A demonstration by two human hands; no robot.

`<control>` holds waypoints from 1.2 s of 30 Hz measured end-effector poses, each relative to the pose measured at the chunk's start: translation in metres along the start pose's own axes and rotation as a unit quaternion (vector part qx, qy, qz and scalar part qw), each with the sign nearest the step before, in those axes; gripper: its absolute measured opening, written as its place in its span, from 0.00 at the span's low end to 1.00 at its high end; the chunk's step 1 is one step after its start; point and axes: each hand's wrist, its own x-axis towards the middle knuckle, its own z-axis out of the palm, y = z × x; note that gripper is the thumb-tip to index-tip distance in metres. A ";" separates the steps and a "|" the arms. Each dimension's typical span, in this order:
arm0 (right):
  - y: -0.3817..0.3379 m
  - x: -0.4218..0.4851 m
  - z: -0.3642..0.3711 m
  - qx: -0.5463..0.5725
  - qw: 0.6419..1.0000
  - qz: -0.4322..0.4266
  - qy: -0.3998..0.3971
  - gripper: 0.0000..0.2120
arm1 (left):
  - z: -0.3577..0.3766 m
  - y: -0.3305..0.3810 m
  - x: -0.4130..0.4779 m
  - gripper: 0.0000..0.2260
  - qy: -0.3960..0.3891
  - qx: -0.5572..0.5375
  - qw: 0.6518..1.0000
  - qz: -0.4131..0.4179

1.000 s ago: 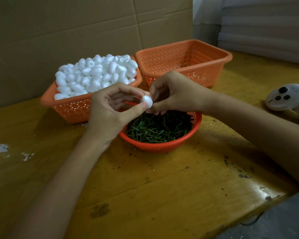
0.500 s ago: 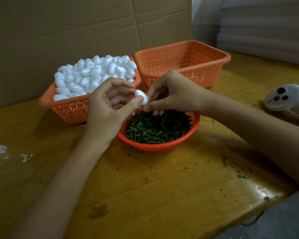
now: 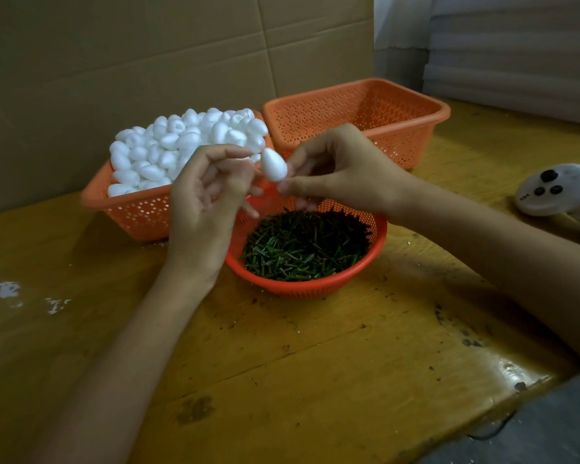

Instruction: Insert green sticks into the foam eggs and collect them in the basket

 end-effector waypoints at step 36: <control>0.016 0.007 -0.057 -0.395 0.875 0.027 0.278 0.10 | -0.051 -0.018 0.012 0.20 0.062 0.560 0.823 0.071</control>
